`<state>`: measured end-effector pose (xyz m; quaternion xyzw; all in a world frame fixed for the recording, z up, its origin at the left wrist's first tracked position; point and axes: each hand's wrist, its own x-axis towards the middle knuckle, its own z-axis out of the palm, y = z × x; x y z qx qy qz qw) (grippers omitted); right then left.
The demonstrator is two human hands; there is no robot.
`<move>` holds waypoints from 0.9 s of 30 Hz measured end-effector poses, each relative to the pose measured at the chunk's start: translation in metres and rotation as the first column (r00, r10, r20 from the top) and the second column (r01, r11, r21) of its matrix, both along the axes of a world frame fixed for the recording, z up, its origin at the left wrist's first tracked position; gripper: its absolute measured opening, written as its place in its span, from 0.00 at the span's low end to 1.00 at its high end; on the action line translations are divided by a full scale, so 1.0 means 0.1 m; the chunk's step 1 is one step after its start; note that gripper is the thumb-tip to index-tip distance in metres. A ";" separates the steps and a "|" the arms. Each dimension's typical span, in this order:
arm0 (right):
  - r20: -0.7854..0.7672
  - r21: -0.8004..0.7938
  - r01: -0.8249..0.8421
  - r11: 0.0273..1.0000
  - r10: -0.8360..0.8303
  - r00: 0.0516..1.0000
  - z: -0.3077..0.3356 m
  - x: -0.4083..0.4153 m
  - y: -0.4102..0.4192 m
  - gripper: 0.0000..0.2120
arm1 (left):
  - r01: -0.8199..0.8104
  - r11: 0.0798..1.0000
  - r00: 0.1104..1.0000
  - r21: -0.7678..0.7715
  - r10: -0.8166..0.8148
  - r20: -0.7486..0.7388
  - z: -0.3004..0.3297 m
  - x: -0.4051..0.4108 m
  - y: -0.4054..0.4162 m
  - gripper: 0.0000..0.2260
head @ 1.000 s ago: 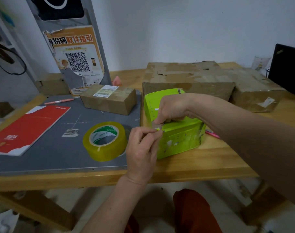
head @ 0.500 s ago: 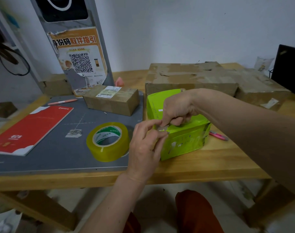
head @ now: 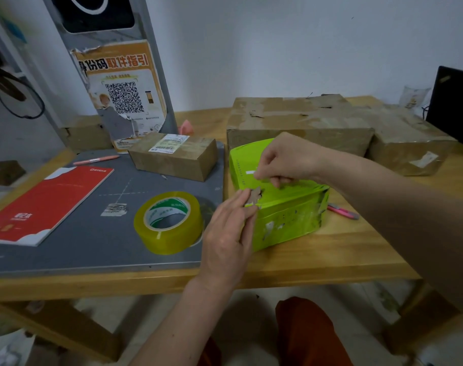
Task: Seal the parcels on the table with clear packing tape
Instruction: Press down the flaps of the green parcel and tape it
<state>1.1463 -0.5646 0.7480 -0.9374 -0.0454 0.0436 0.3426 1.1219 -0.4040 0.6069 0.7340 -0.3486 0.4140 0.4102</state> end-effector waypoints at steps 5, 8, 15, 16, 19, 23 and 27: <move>0.210 -0.296 -0.130 0.946 0.197 0.958 -0.08 0.01 0.01 0.05 | 0.002 1.000 1.000 0.007 -0.002 -0.004 0.02 -0.01 -0.04 0.07; 0.236 -0.379 -0.201 0.903 0.305 0.923 -0.10 0.04 0.02 0.06 | -0.005 1.000 1.000 0.008 0.005 0.001 0.02 0.00 -0.04 0.06; 0.316 -0.540 -0.256 0.802 0.475 0.821 -0.15 0.07 0.02 0.09 | -0.001 1.000 1.000 0.016 0.001 -0.002 0.01 0.01 -0.02 0.05; 0.316 -0.555 -0.259 0.790 0.489 0.813 -0.15 0.06 0.02 0.10 | 0.000 1.000 1.000 0.018 0.000 0.001 0.00 0.01 -0.01 0.05; 0.279 -0.591 -0.265 0.762 0.502 0.819 -0.10 0.05 0.01 0.13 | 0.005 0.999 1.000 0.032 -0.005 0.009 0.00 -0.02 -0.01 0.05; 0.201 -0.702 -0.245 0.669 0.515 0.833 -0.04 0.09 0.09 0.13 | -0.003 1.000 1.000 0.020 0.003 -0.005 0.01 -0.01 -0.03 0.06; 0.212 -0.759 -0.203 0.618 0.530 0.821 -0.03 0.11 0.13 0.11 | -0.008 1.000 1.000 0.018 0.009 -0.027 0.02 0.00 -0.01 0.06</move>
